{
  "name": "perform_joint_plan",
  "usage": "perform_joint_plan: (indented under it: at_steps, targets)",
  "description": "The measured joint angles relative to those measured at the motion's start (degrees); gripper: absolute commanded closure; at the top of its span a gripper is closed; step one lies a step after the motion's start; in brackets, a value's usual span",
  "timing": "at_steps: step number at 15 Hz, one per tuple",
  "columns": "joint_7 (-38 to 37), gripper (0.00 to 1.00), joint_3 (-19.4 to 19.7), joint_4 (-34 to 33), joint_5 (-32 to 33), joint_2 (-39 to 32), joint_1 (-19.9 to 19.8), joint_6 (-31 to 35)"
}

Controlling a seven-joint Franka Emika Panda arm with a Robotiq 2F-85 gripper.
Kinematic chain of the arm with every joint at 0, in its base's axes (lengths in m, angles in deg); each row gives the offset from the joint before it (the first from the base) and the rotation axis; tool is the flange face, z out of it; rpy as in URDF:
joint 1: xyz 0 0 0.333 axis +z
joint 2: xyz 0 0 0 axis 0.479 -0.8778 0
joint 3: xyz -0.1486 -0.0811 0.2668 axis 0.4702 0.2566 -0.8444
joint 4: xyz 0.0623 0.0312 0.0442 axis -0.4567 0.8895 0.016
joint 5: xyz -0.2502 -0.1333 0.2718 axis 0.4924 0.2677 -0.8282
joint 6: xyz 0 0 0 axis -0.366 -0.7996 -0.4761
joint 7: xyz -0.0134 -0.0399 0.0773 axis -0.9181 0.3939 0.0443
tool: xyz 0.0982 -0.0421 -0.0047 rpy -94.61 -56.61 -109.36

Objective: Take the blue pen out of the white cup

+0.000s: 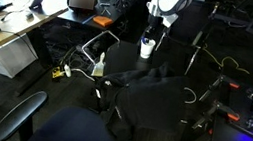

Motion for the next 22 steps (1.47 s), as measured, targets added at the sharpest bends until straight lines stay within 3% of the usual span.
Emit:
perform_joint_plan:
  at_steps: [5,10,15,16,17,20,22]
  targets:
    - [0.0,0.49,-0.9,-1.2,0.0,-1.9,-0.5,0.0]
    - [0.0,0.55,-1.0,-1.8,0.1,-3.3,-0.7,0.8]
    - [0.0,0.57,-1.0,-2.0,0.9,-4.6,-0.8,4.8]
    - [0.0,0.61,-1.0,-2.0,1.2,-4.9,-0.8,6.0]
    - [0.0,0.82,-1.0,-2.0,1.5,-5.2,-0.8,7.0]
    - [0.0,1.00,-1.0,-2.0,2.3,-5.8,-0.8,8.8]
    - [-0.1,0.96,-1.0,-2.0,3.0,-6.0,-0.8,9.7]
